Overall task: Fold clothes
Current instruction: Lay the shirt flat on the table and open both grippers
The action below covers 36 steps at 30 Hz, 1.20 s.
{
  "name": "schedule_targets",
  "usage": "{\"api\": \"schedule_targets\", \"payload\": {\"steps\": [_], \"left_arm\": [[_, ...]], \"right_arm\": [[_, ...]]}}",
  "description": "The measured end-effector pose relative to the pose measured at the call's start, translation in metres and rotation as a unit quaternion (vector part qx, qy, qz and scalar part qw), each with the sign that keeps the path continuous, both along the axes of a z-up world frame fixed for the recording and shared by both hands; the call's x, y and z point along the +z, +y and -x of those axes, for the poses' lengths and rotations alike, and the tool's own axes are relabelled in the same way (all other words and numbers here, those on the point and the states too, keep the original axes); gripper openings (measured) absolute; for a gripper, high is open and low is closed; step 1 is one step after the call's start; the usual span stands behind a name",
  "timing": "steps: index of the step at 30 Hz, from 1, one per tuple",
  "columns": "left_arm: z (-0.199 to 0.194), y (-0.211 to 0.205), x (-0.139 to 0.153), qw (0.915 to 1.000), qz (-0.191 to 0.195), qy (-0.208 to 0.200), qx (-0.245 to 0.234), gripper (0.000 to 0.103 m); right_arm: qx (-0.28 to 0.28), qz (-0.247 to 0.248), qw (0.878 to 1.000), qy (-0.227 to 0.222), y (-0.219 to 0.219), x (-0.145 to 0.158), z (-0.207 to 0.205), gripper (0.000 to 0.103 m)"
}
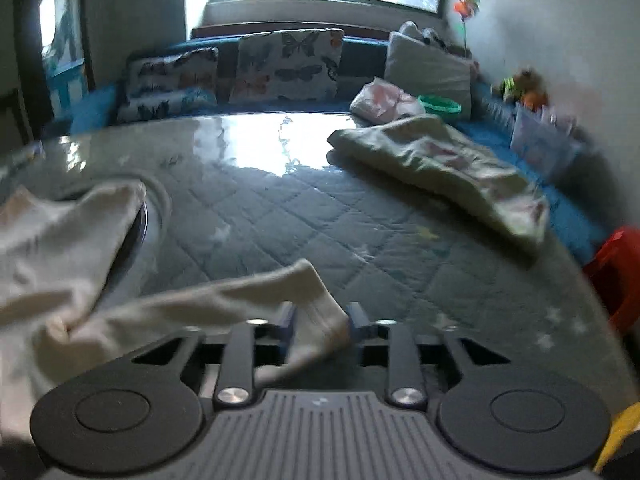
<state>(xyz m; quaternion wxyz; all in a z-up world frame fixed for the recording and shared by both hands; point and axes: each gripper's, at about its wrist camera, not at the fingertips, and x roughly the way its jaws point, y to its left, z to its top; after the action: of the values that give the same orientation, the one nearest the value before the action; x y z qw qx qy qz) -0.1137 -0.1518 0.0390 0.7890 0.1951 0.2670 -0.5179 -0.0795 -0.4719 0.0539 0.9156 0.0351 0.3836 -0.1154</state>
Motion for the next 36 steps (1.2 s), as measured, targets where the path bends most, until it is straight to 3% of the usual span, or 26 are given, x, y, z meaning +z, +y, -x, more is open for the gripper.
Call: {"api": "schedule_targets", "payload": {"steps": [4, 7, 13, 17, 20, 26, 28, 32, 36], "left_arm": [[-0.005, -0.013, -0.01, 0.9992, -0.006, 0.039, 0.01, 0.035], [0.0, -0.016, -0.02, 0.9979, -0.019, 0.062, 0.006, 0.035], [0.02, 0.019, -0.009, 0.999, -0.009, 0.043, 0.004, 0.036], [0.01, 0.056, 0.012, 0.997, 0.021, 0.014, 0.073, 0.044], [-0.004, 0.076, 0.016, 0.9915, 0.022, 0.006, 0.128, 0.046], [-0.012, 0.084, 0.0, 0.9888, -0.013, 0.018, 0.148, 0.042], [-0.006, 0.086, -0.004, 0.9897, -0.015, 0.02, 0.141, 0.028], [0.01, 0.09, -0.014, 0.9923, -0.027, 0.008, 0.121, 0.013], [0.023, 0.093, -0.021, 0.9943, -0.037, -0.003, 0.1, 0.01]], "right_arm": [[0.003, -0.015, 1.0, 0.016, -0.002, -0.016, -0.016, 0.037], [-0.006, 0.012, 1.0, 0.021, -0.002, -0.021, -0.022, 0.037], [0.01, 0.061, 0.998, 0.008, 0.013, -0.011, -0.016, 0.037], [0.029, 0.09, 0.996, -0.005, 0.026, 0.0, -0.008, 0.037], [0.101, 0.067, 0.992, -0.016, 0.06, 0.008, 0.003, 0.037], [0.263, 0.017, 0.964, -0.016, 0.151, 0.01, 0.026, 0.037], [0.305, 0.013, 0.952, -0.008, 0.175, 0.006, 0.033, 0.037], [0.352, 0.028, 0.935, 0.019, 0.203, -0.008, 0.049, 0.036], [0.368, 0.07, 0.926, 0.043, 0.208, -0.016, 0.07, 0.036]]}}
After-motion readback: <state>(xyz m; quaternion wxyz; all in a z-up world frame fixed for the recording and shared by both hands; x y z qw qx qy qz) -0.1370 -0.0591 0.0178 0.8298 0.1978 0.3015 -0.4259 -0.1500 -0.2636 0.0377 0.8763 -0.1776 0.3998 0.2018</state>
